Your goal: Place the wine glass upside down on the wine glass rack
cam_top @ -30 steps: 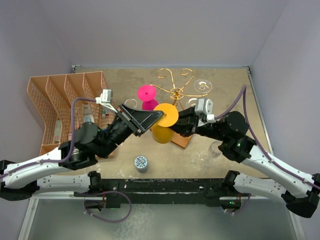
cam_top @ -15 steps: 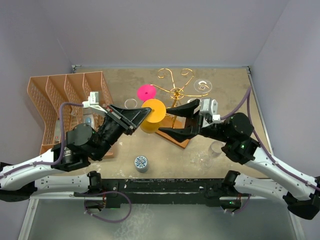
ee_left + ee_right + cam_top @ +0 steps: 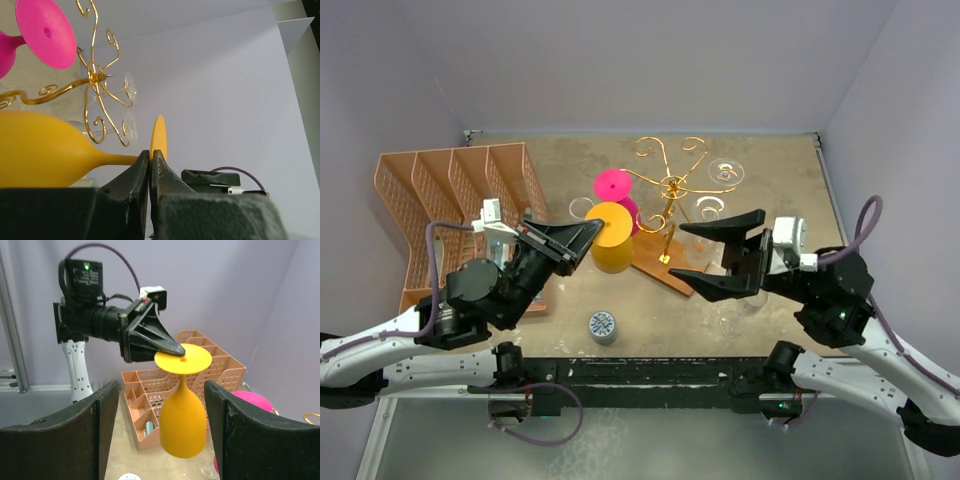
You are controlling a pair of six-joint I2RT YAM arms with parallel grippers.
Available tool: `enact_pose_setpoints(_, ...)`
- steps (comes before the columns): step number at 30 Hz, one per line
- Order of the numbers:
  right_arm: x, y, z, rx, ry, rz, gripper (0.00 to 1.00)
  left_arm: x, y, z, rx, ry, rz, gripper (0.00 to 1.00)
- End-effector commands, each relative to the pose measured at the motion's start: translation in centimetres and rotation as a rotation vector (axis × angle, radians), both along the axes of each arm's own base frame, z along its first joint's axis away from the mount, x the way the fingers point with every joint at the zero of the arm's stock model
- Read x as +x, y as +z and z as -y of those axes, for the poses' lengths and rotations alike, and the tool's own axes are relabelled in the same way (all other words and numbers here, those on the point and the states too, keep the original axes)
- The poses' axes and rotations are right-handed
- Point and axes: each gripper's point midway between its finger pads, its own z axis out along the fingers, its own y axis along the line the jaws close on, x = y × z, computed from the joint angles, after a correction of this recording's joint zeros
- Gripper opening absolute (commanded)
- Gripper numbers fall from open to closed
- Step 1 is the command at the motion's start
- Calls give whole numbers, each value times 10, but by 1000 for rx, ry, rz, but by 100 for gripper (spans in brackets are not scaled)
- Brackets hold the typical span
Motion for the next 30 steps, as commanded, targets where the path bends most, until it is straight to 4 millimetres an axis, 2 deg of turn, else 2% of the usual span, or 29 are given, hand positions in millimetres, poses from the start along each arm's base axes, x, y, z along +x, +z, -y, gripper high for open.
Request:
enact_pose_setpoints(1,-7,26,17,105,-19,24,71,2,3,1,-66,4,-33,0)
enact_pose_setpoints(3,-10,34,24,139,-23,34,71,3,-2,8,-53,-1,-48,0)
enact_pose_setpoints(9,-16,34,31,199,-13,56,70,7,-4,38,-6,-23,-43,0)
enact_pose_setpoints(16,-12,31,31,207,-21,23,70,12,-2,67,-23,-41,-19,0)
enact_pose_setpoints(26,-18,38,43,262,-29,28,71,31,3,75,-40,20,-1,0)
enact_pose_setpoints(29,-16,40,47,272,-45,24,71,42,1,84,-57,-11,-14,0)
enact_pose_setpoints(30,-17,41,48,278,-47,24,71,51,0,84,-67,-10,-20,0)
